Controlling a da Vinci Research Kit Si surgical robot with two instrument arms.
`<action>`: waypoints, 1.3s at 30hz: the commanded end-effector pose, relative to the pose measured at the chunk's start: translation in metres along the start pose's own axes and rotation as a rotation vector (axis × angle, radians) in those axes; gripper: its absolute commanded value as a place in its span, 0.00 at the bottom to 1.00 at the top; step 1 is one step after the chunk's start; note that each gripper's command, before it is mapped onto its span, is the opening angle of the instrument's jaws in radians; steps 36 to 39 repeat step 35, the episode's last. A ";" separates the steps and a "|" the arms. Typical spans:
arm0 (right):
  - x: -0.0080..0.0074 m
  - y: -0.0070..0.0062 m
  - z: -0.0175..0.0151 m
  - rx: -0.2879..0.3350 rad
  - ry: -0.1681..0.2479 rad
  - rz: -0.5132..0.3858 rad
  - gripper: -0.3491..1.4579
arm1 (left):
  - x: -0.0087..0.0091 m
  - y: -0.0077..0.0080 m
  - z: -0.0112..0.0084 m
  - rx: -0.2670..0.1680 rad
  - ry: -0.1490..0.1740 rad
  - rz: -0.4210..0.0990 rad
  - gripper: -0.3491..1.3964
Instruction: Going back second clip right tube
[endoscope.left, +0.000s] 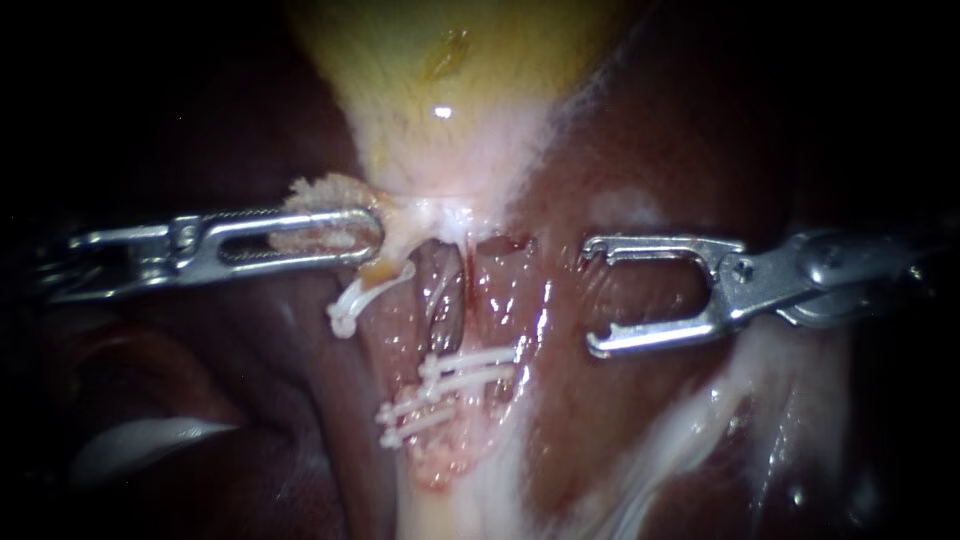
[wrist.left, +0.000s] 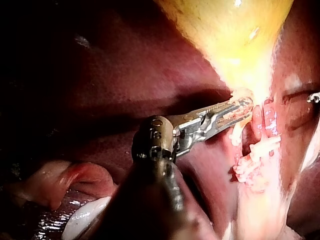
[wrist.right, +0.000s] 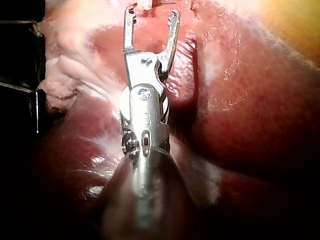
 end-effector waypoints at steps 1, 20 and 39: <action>-0.0001 0.0000 -0.0001 0.000 -0.001 0.000 0.47 | 0.0000 0.0002 0.0001 0.000 0.000 0.001 0.00; -0.0002 -0.0005 -0.0005 0.003 -0.001 -0.002 0.47 | 0.0024 0.0032 0.0061 -0.013 0.037 0.018 0.00; -0.0001 -0.0008 -0.0006 0.004 0.000 -0.003 0.47 | 0.0027 0.0035 0.0069 -0.016 0.045 0.020 0.00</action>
